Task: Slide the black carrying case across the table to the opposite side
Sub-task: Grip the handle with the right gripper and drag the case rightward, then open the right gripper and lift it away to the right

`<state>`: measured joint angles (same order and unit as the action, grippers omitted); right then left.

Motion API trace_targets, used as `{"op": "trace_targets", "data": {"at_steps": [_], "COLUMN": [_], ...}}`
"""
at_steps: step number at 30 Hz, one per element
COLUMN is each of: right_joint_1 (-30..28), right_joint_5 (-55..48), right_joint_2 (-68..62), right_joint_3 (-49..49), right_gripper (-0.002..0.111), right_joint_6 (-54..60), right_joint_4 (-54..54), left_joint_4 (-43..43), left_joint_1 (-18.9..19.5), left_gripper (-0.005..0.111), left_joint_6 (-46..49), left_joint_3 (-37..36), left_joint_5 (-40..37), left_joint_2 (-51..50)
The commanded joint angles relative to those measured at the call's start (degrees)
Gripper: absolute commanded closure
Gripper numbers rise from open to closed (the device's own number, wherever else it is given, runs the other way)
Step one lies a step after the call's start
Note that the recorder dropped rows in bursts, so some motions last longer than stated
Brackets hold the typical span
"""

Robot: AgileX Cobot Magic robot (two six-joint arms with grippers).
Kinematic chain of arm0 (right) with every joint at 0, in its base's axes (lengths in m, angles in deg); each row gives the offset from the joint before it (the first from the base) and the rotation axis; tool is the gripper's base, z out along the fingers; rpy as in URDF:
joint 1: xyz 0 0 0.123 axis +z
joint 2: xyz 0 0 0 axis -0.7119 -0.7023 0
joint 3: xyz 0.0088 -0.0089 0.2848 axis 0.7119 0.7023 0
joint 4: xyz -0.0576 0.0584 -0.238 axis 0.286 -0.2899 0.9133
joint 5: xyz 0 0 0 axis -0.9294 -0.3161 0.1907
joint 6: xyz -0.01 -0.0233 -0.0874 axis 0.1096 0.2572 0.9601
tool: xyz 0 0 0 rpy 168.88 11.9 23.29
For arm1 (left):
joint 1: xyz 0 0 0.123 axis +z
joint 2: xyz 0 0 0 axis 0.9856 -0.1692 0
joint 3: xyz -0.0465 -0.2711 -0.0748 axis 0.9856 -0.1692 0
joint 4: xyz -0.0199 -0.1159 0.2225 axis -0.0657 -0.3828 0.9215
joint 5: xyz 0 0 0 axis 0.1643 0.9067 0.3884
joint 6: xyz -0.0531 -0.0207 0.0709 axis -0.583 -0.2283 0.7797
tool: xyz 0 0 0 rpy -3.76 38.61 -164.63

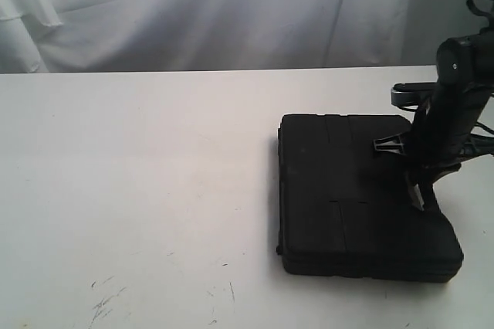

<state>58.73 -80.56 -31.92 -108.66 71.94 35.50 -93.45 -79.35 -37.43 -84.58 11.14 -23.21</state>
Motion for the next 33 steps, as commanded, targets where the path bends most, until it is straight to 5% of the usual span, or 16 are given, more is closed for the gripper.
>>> {"op": "trace_targets", "data": {"at_steps": [1,24,33], "right_joint_1": [-2.1,-4.3,-4.3], "right_joint_5": [0.3,3.1,3.6], "right_joint_2": [0.8,1.1,3.2], "right_joint_3": [0.0,0.0,0.0], "right_gripper": [0.108,0.108,0.065], "right_joint_6": [1.9,5.4,5.2], "right_joint_4": [3.6,4.8,3.3], "left_joint_4": [0.0,0.0,0.0], "left_joint_1": [0.2,0.2,0.2], "left_gripper": [0.107,0.107,0.107], "left_joint_6": [0.0,0.0,0.0], "left_joint_3": [-0.3,-0.3,-0.3], "left_joint_5": [0.3,0.3,0.3], "left_joint_2": [0.2,0.2,0.2]}}
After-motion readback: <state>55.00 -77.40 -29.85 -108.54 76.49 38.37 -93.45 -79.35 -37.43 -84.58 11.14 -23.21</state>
